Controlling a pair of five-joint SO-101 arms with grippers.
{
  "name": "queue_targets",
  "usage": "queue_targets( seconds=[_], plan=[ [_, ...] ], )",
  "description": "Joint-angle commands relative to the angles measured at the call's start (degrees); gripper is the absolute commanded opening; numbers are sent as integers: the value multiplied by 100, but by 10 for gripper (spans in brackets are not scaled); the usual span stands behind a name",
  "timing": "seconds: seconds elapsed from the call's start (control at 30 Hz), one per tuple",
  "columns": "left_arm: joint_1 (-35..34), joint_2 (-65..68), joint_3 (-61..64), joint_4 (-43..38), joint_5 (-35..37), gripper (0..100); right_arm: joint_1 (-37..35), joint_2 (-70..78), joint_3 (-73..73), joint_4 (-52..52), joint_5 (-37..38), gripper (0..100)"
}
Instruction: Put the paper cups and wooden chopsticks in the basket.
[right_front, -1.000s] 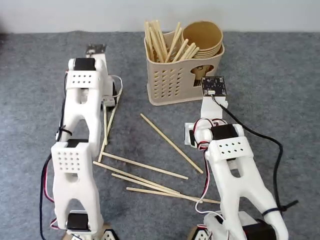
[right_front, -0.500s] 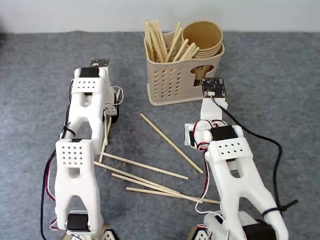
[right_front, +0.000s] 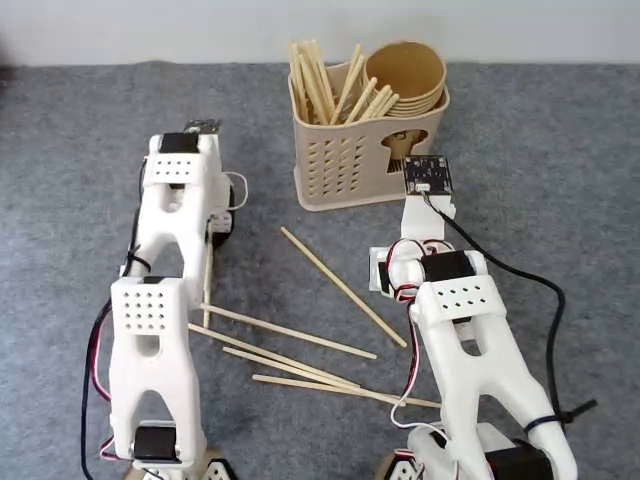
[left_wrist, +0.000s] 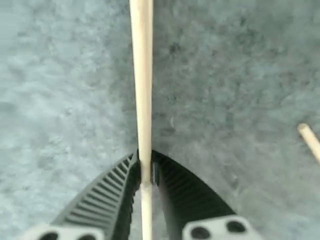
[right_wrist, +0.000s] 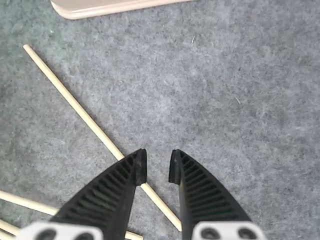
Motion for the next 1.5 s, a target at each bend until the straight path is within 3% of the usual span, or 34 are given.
queue_targets(
  seconds=[0.0,0.53,0.67,1.1,1.27,1.47],
  plan=[
    [9,-1090,101,185,9,12,40,-154,-62,-127,-79,90],
    [264,-4642,673,18,35,11,40,-154,-62,-127,-79,90],
    [457,-4967,673,-360,510,11,40,-154,-62,-127,-79,90],
    [1468,-5046,778,-3464,1319,11,40,-154,-62,-127,-79,90],
    [1873,-5064,1780,-4791,1292,11,40,-154,-62,-127,-79,90],
    [1899,-5116,3319,-6725,1292,11,40,-154,-62,-127,-79,90]
  ],
)
